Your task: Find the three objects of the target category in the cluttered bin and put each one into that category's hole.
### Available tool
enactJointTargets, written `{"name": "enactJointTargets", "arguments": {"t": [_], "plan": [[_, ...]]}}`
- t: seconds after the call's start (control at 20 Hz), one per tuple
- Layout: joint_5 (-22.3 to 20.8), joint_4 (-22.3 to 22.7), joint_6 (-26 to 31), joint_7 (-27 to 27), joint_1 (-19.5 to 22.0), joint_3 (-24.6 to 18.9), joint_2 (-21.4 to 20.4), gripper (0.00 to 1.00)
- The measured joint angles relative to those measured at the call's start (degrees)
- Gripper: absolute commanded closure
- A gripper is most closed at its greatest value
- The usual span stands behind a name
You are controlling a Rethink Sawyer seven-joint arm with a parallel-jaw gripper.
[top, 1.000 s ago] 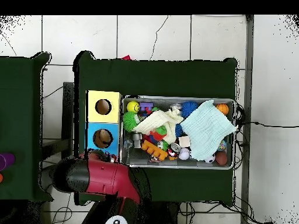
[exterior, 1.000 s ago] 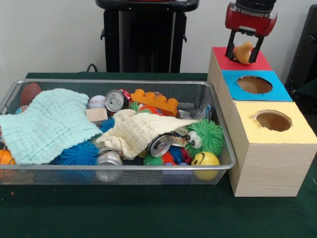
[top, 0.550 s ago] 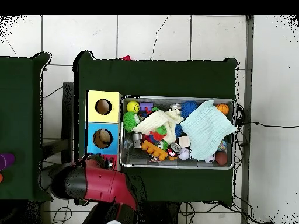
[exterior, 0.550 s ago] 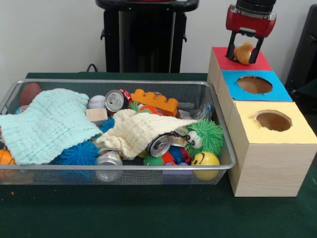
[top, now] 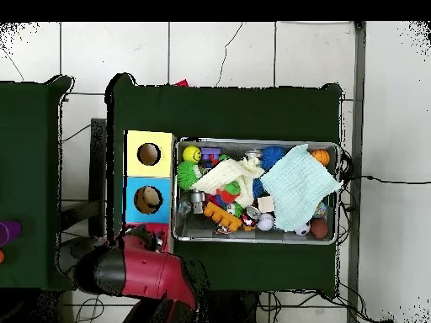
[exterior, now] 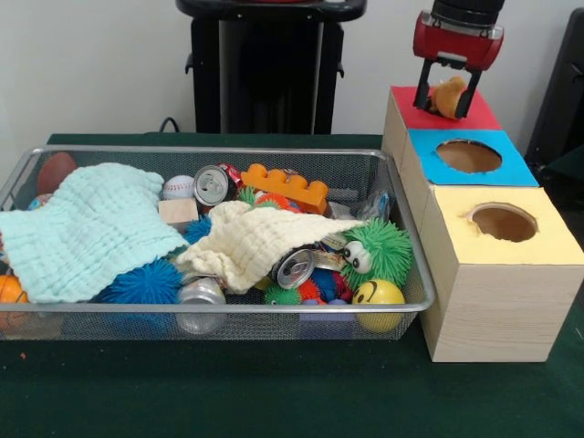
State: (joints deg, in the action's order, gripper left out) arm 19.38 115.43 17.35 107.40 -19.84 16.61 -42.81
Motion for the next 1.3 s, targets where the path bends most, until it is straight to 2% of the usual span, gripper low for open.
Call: {"name": "enactJointTargets", "arguments": {"t": [0.65,1.3], "plan": [[0.9,3.8,-0.9,0.0,-1.2,0.0,-1.7,0.00],[1.1,3.8,-2.4,0.0,-1.2,-0.1,-1.7,0.00]]}}
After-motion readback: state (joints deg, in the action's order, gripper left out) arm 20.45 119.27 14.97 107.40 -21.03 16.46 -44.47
